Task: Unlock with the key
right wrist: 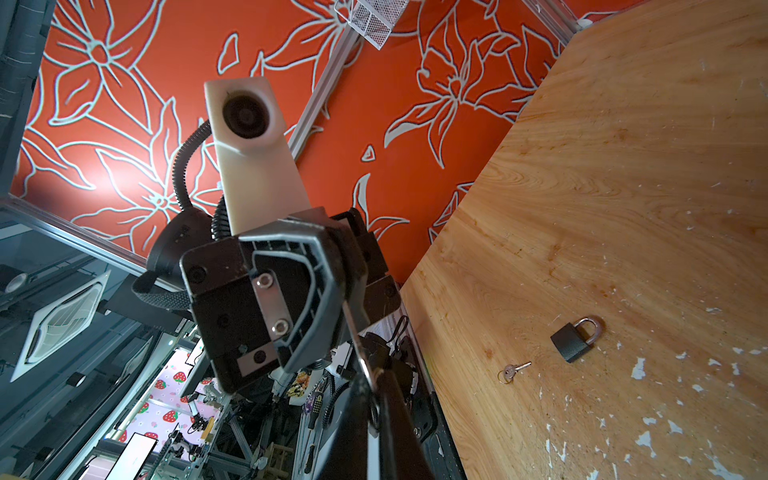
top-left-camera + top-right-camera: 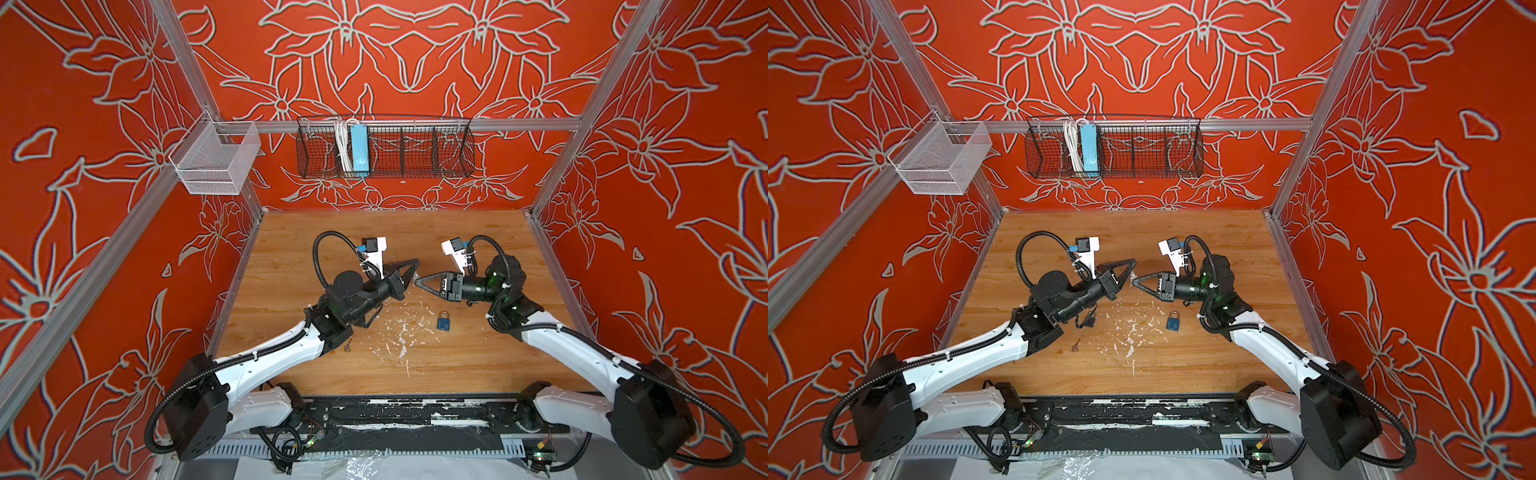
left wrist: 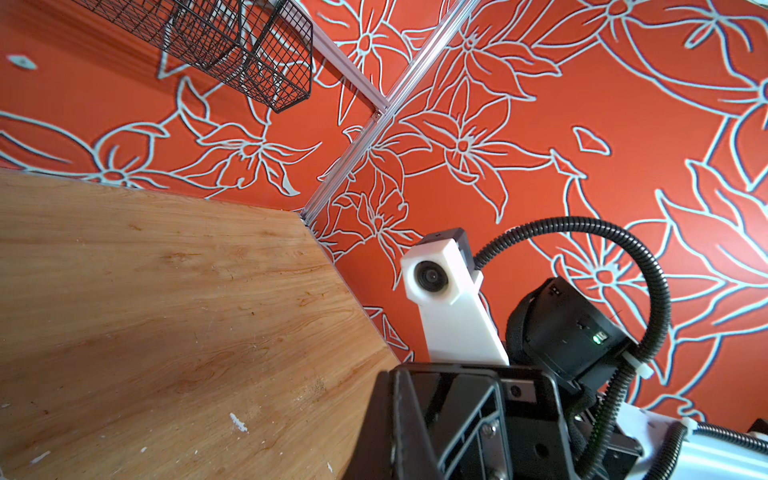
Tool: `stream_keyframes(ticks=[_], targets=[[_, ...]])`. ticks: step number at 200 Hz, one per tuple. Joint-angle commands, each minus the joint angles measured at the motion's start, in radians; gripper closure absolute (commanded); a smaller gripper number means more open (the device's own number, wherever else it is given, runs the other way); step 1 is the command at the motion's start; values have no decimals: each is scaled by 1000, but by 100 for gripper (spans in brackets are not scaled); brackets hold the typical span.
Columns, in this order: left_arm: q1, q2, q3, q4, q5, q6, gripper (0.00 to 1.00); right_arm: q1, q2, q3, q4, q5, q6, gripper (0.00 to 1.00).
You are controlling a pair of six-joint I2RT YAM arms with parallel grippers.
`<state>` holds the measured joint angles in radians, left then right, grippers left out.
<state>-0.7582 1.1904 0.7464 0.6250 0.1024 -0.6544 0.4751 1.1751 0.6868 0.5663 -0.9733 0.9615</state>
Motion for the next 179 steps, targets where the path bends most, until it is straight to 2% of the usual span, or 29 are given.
stream_keyframes(ticks=[1,54,101,140,156,179], targets=[[4,8,31,53,21,-8,100,-4,10,10,24,5,7,91],[3,14,33,53,23,-6,100,-4,6,7,30,5,0,100],[3,-2,47,-10,20,-7,100,-10,-10,8,-49,31,-41,100],[3,-39,56,-102,-5,-10,65,-44,-39,-10,-132,41,-59,100],[4,-60,52,-158,-50,-26,43,-63,-59,-16,-197,38,-89,100],[3,-74,49,-240,-106,-77,32,-99,-98,-30,-313,56,-134,100]])
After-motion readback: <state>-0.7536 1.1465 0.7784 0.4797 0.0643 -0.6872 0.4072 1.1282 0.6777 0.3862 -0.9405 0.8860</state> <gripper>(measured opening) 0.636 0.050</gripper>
